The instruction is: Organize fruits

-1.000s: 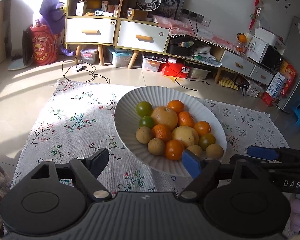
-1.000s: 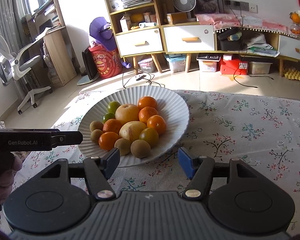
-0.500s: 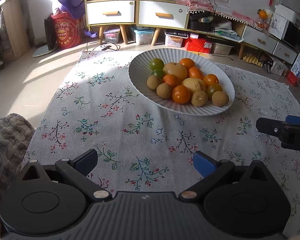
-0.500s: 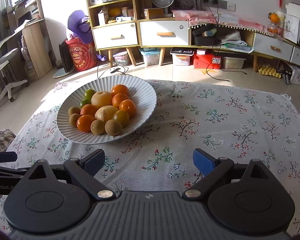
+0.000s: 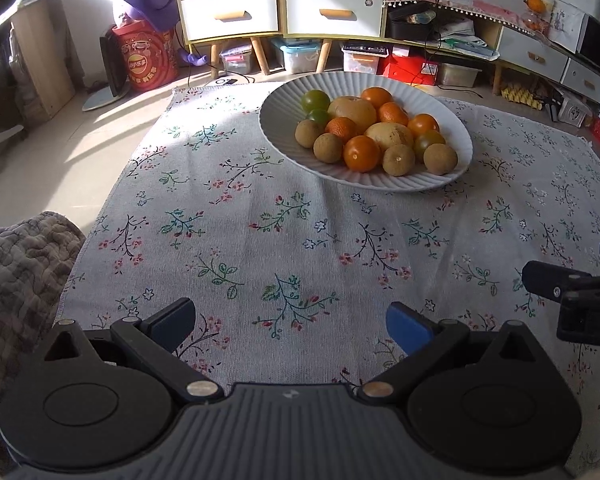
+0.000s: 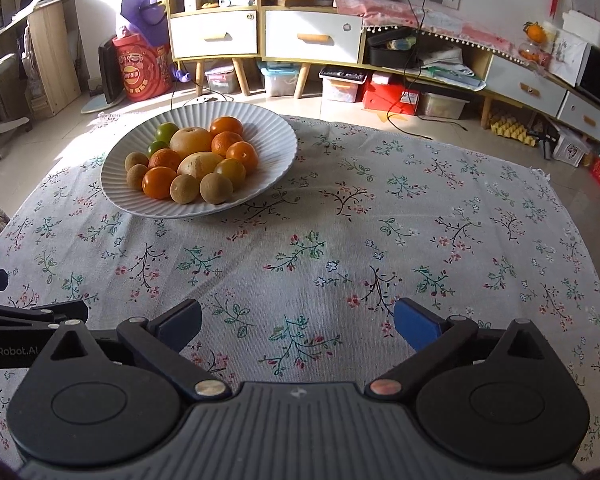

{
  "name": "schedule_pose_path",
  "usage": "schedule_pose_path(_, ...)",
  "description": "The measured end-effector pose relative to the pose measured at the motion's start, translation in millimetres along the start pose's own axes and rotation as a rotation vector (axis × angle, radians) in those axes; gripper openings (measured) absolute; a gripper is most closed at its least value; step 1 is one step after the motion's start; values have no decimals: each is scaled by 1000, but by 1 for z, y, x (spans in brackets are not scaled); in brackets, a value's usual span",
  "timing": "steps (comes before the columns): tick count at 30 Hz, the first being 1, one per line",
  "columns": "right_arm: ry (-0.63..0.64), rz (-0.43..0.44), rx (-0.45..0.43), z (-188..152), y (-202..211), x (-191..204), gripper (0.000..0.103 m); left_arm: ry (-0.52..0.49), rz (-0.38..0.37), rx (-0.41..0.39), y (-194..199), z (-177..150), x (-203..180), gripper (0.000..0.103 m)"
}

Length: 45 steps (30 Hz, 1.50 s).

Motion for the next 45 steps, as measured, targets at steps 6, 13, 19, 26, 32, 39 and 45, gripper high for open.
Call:
schedule_pose_path(6,-5,-21,31,-1,-5,3,102,13,15,1,3,-1,1,92)
schedule_pose_path(13,7,-12,48,-6,-2,10,102,13,18,-1,7,-2,1,92)
schedule_pose_path(19,2,-15,39,-6,1,10,102,11,19,-13,11,-2,0,92)
schedule_pose_path(26,3,-13,43,-5,0,13,102,11,23,-20,13,-1,0,92)
schedule_pose_path(32,6,-10,60,-5,-1,15,102,5,29,-12,11,-2,-1,92)
schedule_pose_path(39,1,-11,63,-5,0,14,102,5,33,-13,11,-1,-2,92)
schedule_pose_path(45,2,-13,64,-5,-1,14,102,1,39,-9,11,-2,-3,92)
Point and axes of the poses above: each gripper's, at about its wrist camera, not at the fingertips, and y roughly against the way its jaws point, x to its left, z to its top, the point moved 1 cm from there along -y, roughly the way its jaws point, and after that the axes turned 4 degrees about -y, right-handed, at the moved point
